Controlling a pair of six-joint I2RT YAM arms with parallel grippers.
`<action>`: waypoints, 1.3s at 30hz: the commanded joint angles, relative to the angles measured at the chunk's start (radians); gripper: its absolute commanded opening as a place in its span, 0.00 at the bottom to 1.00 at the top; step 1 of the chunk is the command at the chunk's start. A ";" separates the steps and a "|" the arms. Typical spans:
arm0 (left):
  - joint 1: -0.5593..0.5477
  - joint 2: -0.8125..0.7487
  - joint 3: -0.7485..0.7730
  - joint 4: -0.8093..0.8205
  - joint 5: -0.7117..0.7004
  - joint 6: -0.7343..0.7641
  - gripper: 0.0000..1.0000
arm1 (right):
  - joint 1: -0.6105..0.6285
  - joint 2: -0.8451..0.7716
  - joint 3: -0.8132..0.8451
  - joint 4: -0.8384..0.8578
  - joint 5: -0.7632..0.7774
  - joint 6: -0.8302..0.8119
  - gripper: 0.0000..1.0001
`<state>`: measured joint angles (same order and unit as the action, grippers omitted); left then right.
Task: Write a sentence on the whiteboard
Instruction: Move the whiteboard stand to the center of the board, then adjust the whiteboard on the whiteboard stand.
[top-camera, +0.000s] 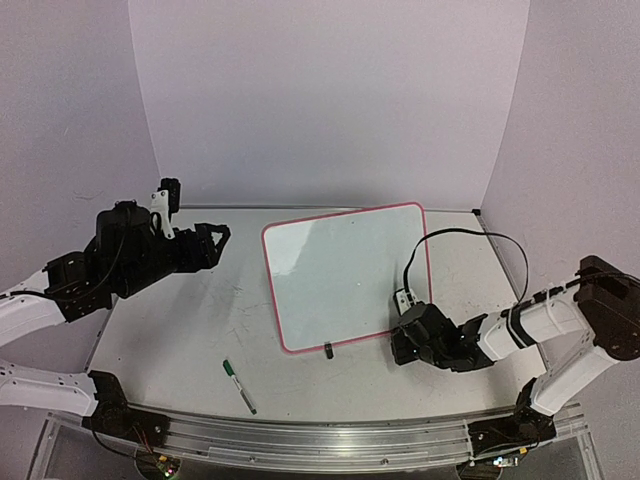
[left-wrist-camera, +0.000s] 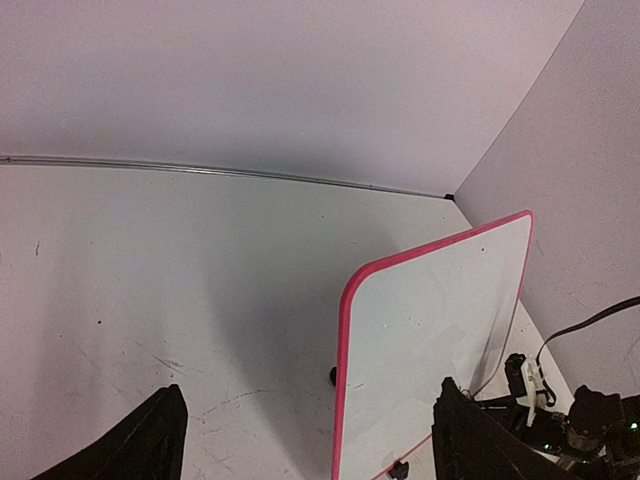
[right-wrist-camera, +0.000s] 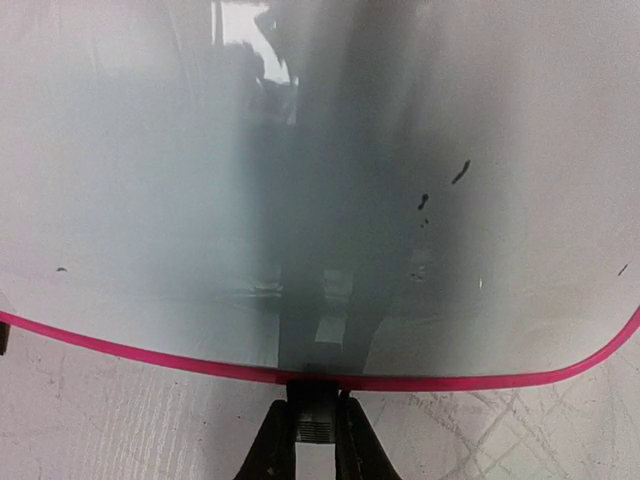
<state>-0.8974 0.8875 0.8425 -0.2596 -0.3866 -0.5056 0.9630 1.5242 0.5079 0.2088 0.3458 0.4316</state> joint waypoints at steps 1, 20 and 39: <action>0.002 0.001 -0.024 0.021 -0.020 -0.049 0.86 | -0.004 -0.036 -0.025 0.131 0.051 0.019 0.09; 0.000 0.304 -0.066 0.026 0.061 -0.216 0.59 | 0.030 -0.354 0.027 -0.179 0.059 0.147 0.89; -0.058 0.643 0.120 0.131 0.134 -0.186 0.55 | 0.030 -0.581 0.107 -0.283 0.109 0.123 0.98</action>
<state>-0.9429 1.5167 0.9110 -0.1934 -0.2718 -0.7047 0.9909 0.9238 0.5655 -0.0669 0.4393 0.5647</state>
